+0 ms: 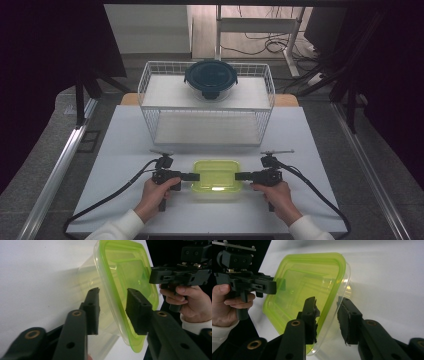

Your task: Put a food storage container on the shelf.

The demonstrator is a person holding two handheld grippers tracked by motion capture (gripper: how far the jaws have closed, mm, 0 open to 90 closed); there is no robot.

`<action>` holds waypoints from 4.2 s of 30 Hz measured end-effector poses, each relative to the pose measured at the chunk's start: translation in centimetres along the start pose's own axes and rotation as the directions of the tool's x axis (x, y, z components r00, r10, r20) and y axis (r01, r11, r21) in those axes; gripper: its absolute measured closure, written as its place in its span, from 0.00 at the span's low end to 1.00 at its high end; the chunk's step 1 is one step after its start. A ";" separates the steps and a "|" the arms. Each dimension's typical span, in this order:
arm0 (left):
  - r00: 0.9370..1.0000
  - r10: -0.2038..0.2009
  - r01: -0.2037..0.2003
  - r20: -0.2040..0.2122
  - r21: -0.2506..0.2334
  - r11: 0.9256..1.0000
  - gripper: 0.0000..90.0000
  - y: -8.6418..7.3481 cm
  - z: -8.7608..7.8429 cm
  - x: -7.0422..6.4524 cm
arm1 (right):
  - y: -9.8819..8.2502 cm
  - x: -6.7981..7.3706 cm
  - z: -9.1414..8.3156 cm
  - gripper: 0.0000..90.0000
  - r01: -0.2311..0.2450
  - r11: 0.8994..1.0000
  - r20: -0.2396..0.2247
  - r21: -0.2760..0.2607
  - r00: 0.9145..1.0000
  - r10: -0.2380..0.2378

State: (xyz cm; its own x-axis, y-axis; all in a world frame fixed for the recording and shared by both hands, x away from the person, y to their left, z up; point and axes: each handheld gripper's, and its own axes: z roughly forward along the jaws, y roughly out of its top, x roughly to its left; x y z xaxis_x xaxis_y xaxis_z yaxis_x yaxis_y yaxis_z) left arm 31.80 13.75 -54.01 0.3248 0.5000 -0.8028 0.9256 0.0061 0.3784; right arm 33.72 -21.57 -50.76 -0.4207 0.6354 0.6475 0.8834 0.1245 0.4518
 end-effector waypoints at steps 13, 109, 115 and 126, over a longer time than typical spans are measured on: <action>0.999 0.042 -0.041 0.015 -0.026 0.999 0.83 -0.1 -0.9 -1.1 | 0.1 0.3 -1.1 0.86 0.006 0.999 -0.029 -0.039 1.000 -0.007; 0.903 0.414 -0.427 -0.113 -0.321 0.845 0.86 19.5 -14.9 -17.1 | 21.2 15.4 -11.7 0.88 0.344 0.867 0.011 -0.360 0.931 -0.365; 0.914 0.392 -0.405 -0.108 -0.318 0.857 0.86 20.8 -14.8 -16.7 | 22.5 15.3 -11.4 0.88 0.332 0.874 0.015 -0.355 0.937 -0.350; 0.931 0.352 -0.365 -0.097 -0.296 0.883 0.86 22.0 -14.0 -15.5 | 23.8 14.1 -10.6 0.88 0.280 0.899 0.010 -0.336 0.956 -0.294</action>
State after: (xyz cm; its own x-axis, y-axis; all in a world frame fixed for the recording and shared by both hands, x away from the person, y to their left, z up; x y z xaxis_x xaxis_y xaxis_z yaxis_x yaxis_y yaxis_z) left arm 44.37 18.26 -26.78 0.6096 0.5513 -0.5696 0.6412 0.0796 0.7632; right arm 46.64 -17.68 -24.35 -0.6596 0.5785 0.4799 0.6070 0.0334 0.7940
